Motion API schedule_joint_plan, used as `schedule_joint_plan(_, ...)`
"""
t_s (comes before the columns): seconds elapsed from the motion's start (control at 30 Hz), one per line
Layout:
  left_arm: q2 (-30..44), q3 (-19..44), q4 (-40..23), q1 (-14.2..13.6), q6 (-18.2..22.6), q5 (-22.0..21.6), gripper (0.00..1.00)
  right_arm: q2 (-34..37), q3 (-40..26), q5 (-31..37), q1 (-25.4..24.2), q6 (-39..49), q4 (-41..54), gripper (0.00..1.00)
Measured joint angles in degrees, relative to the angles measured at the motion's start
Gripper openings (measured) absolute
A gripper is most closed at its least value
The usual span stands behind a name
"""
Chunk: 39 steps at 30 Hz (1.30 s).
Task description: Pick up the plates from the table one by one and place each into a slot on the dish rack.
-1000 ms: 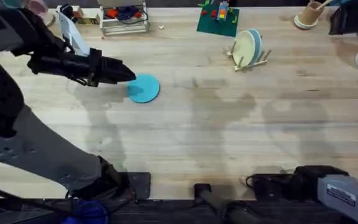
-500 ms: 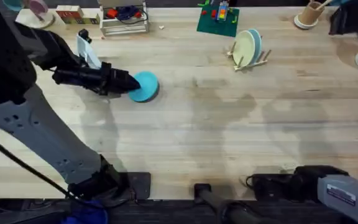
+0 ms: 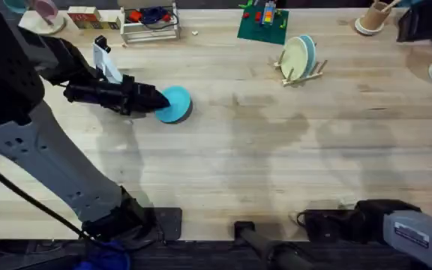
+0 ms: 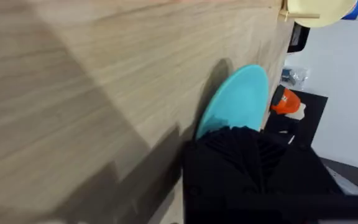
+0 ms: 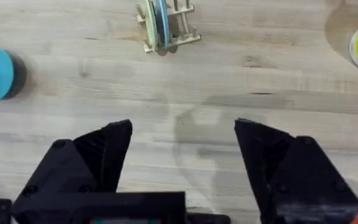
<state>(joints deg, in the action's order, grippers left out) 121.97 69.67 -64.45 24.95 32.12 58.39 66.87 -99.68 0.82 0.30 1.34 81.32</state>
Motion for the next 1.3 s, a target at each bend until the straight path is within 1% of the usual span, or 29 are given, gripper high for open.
schedule_joint_plan(0.47,0.0,0.0,0.4,0.0,-0.3,0.0,0.040,0.0,0.0,0.0,0.0,0.0,0.0,0.995)
schedule_joint_plan(0.83,0.0,0.0,2.1,0.0,-1.4,0.8,0.041,0.0,0.0,-0.2,0.0,0.0,0.2,0.994)
schedule_joint_plan(1.13,0.0,0.0,2.5,0.0,-1.6,1.0,0.041,0.2,0.0,-3.7,0.0,0.0,0.6,0.993)
schedule_joint_plan(1.3,0.0,0.0,2.6,0.0,-1.7,1.0,0.041,2.6,-0.2,-8.7,0.0,0.0,0.6,0.994)
